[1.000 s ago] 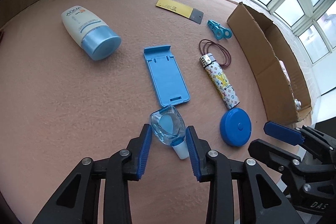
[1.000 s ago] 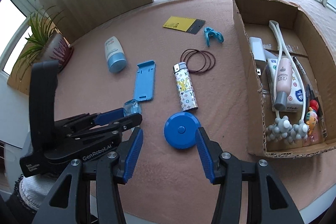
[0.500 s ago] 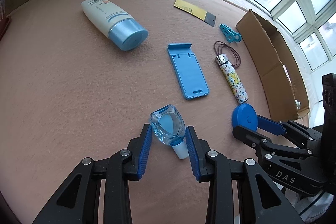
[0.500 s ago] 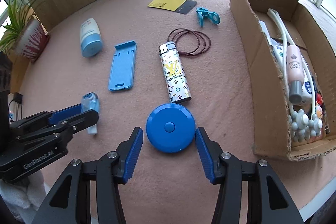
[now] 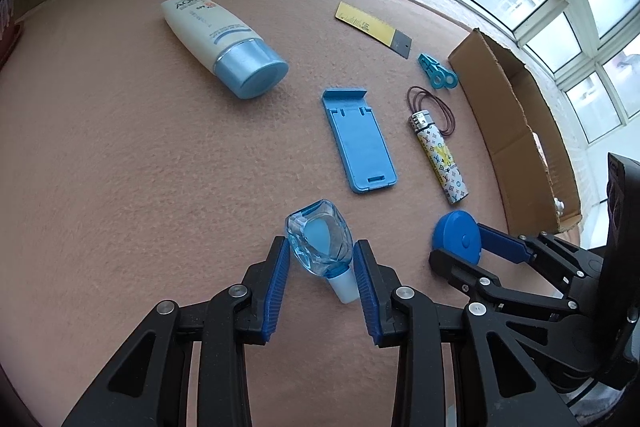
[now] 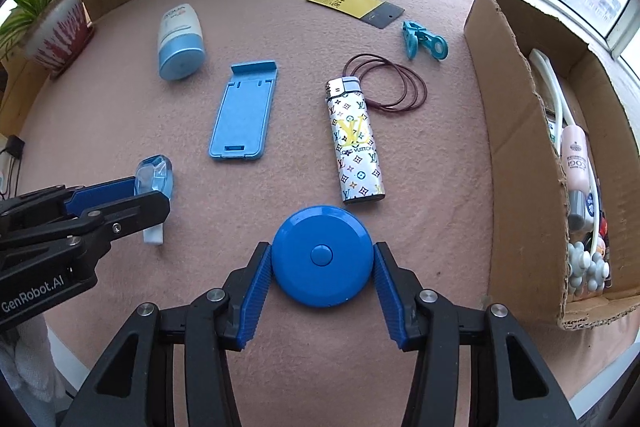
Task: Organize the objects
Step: 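Carry the glass bottle and tape measure over the box with both grippers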
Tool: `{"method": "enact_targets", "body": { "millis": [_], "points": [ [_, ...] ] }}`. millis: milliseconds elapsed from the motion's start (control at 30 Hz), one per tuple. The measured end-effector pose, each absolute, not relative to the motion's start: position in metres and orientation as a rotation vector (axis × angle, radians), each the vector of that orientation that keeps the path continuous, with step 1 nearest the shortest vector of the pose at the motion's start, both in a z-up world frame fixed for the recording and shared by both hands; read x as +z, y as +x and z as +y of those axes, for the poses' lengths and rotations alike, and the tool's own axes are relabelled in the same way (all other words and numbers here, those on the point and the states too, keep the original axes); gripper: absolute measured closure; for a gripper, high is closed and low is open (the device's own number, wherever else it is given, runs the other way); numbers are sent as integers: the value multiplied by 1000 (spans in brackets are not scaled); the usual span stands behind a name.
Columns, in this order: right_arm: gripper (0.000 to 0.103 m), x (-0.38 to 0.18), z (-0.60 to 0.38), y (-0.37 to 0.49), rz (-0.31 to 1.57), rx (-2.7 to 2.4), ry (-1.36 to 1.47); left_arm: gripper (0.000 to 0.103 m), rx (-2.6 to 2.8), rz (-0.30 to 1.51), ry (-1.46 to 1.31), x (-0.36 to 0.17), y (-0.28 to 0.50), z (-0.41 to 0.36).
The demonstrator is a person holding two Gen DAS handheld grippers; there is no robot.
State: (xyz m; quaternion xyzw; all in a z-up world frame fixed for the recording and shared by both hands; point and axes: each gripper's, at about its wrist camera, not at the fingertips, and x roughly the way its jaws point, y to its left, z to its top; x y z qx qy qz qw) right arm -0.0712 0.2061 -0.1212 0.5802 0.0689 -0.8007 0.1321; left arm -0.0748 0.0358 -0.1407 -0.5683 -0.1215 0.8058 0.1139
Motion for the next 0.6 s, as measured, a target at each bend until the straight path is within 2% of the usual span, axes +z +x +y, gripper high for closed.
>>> {"method": "enact_targets", "body": {
  "millis": [600],
  "points": [
    [57, -77, 239, -58, -11, -2360, 1595, 67, 2369, -337, -1587, -115, -82, 52]
  ]
}}
